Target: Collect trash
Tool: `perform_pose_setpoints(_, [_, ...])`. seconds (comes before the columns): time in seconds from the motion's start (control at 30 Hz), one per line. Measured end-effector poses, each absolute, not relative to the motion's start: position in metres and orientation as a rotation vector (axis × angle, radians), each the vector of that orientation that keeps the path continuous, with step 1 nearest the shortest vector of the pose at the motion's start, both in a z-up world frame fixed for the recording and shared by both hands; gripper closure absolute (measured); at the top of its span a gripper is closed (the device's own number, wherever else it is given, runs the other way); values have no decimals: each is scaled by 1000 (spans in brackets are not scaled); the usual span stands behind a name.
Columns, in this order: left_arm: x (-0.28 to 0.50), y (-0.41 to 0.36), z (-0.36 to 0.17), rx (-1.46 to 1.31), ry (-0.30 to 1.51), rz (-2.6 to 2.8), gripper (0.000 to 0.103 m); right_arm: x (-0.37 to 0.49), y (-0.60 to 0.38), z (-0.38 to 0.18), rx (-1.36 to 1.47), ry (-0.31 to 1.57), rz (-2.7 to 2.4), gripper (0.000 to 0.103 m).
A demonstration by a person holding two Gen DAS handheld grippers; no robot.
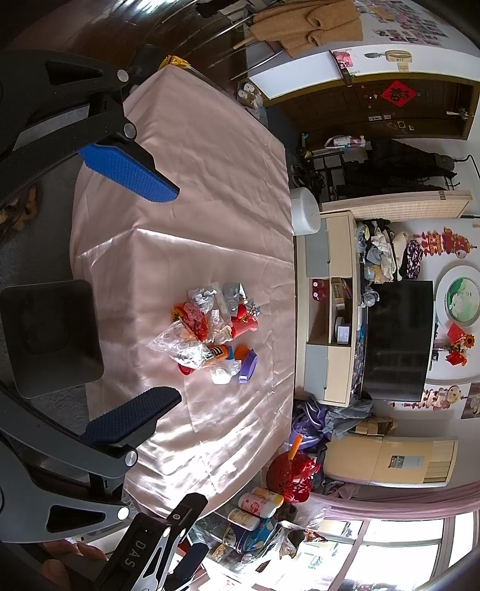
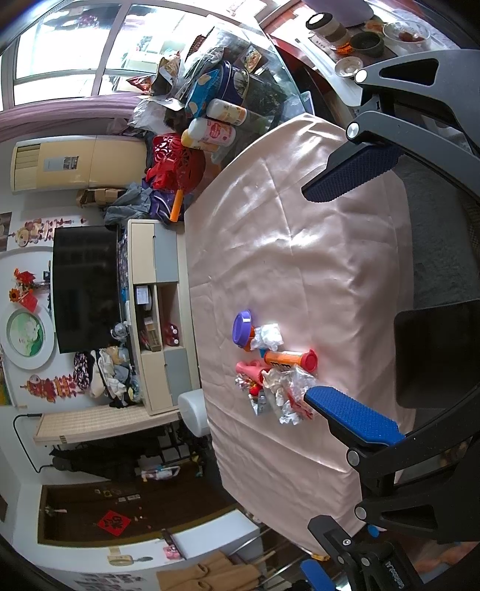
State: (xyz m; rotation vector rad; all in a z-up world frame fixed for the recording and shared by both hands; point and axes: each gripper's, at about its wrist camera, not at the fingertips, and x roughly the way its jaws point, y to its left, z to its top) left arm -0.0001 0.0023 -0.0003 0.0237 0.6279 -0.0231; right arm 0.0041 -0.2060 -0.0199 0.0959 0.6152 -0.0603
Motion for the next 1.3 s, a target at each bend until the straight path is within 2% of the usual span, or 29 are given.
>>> perform_pose_setpoints(1.3, [0, 1, 0, 24, 629, -22, 8, 5, -205, -23, 99, 621, -52, 3])
